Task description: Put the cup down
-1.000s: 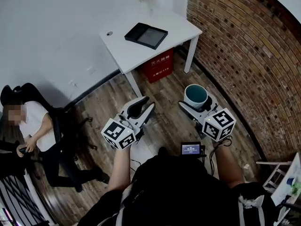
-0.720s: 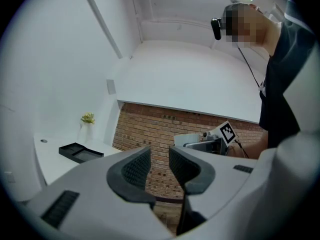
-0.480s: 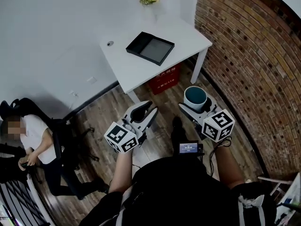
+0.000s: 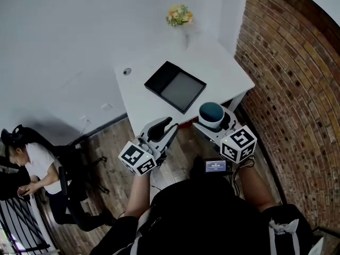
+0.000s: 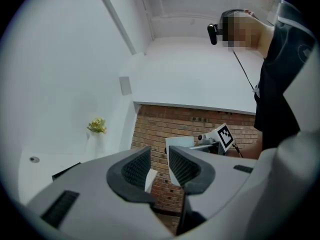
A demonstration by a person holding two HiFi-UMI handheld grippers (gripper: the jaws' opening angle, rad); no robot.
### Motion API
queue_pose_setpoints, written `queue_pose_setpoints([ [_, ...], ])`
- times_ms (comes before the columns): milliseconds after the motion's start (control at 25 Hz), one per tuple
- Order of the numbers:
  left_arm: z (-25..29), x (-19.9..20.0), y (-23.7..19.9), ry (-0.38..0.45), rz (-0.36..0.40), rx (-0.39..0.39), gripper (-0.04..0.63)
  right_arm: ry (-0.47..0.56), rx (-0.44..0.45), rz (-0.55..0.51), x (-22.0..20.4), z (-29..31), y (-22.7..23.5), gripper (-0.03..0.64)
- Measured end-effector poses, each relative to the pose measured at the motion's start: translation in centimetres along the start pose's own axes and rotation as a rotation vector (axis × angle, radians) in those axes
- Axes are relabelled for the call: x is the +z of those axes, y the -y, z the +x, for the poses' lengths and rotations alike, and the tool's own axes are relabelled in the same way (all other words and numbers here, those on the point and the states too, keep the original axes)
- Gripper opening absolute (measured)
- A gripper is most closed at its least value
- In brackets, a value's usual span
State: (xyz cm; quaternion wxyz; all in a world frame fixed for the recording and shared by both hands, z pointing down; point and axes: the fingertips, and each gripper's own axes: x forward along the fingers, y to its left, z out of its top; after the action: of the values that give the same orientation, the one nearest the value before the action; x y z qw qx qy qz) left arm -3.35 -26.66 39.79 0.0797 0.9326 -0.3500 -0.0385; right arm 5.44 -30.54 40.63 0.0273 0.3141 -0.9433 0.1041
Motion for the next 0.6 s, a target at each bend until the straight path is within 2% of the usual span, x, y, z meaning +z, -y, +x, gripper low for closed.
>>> queue_pose_setpoints([
  [120,2.8,0.5,-2.8,0.004,-0.007,0.035,0.121,-0.018,0.049,-0.005,0.9,2.8,3.2,0.396],
  [280,5.4,1.1,-6.3,0.013,-0.027,0.067,0.121,-0.022,0.073,0.003,1.8,5.7,6.7,0.396],
  [600,7.1,1.2,-10.1,-0.02,-0.025,0.105,0.121,-0.026,0.115,0.01,2.2,9.6,9.0,0.396],
])
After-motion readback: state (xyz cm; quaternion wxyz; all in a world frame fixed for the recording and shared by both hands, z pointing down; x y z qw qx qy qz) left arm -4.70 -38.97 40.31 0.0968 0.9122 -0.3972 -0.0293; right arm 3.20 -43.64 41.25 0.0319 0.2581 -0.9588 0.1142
